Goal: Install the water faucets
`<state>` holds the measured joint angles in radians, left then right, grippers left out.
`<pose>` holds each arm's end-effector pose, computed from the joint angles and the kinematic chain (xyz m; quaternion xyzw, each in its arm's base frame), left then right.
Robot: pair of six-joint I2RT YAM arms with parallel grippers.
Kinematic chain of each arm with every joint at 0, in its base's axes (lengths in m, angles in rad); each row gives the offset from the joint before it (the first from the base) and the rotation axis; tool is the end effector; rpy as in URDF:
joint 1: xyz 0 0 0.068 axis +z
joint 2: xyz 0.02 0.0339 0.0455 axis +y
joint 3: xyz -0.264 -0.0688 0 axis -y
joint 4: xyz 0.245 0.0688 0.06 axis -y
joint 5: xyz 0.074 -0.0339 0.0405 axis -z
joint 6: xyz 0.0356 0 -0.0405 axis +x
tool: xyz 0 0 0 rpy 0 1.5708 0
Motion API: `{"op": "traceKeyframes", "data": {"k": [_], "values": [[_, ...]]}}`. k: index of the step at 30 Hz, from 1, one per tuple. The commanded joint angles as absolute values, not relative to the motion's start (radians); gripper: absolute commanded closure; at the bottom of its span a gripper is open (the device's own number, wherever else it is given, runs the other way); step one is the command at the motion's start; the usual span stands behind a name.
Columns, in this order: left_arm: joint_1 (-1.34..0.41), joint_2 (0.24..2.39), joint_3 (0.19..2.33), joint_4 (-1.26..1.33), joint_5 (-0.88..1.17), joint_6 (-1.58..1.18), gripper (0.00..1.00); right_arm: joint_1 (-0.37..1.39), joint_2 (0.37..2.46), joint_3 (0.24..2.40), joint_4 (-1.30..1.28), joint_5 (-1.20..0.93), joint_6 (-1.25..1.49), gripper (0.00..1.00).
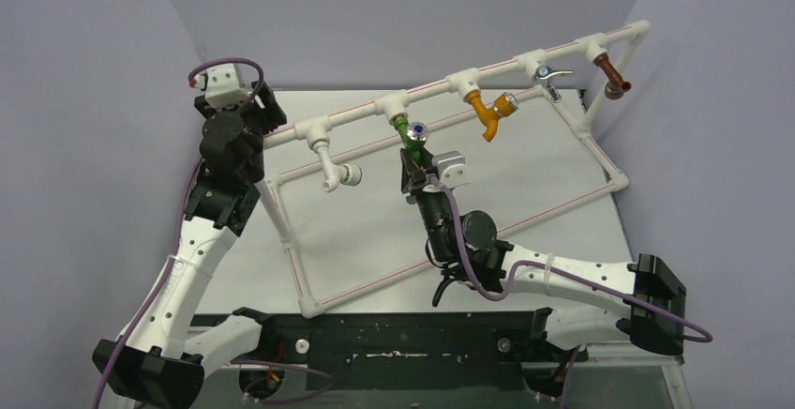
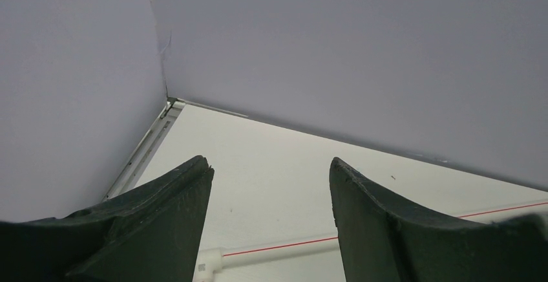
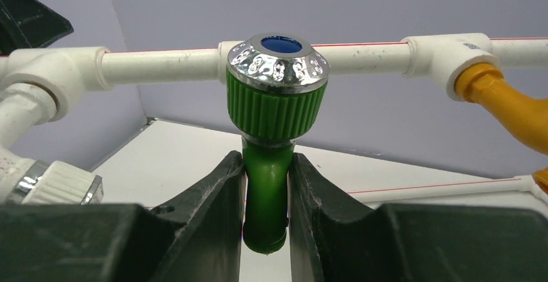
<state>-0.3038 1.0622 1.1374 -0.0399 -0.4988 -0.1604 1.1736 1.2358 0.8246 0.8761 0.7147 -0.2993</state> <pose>0.2307 -0.0545 0.4260 -0.1289 0.6840 0.0065 0.7180 0.1267 0.2417 0.3651 -0.1099 0.5644 0.1711 0.8000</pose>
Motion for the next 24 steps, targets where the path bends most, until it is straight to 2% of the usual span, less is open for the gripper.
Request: {"op": "traceKeyframes", "data": {"k": [1, 24], "values": [[-0.314, 1.075, 1.057, -0.317, -0.463, -0.162, 0.36, 1.159, 1.249, 0.885, 0.930, 0.735, -0.121, 1.00], [-0.321, 1.062, 1.053, -0.313, -0.452, -0.166, 0.36, 1.124, 1.226, 0.893, 0.880, 0.780, 0.380, 1.00]]}}
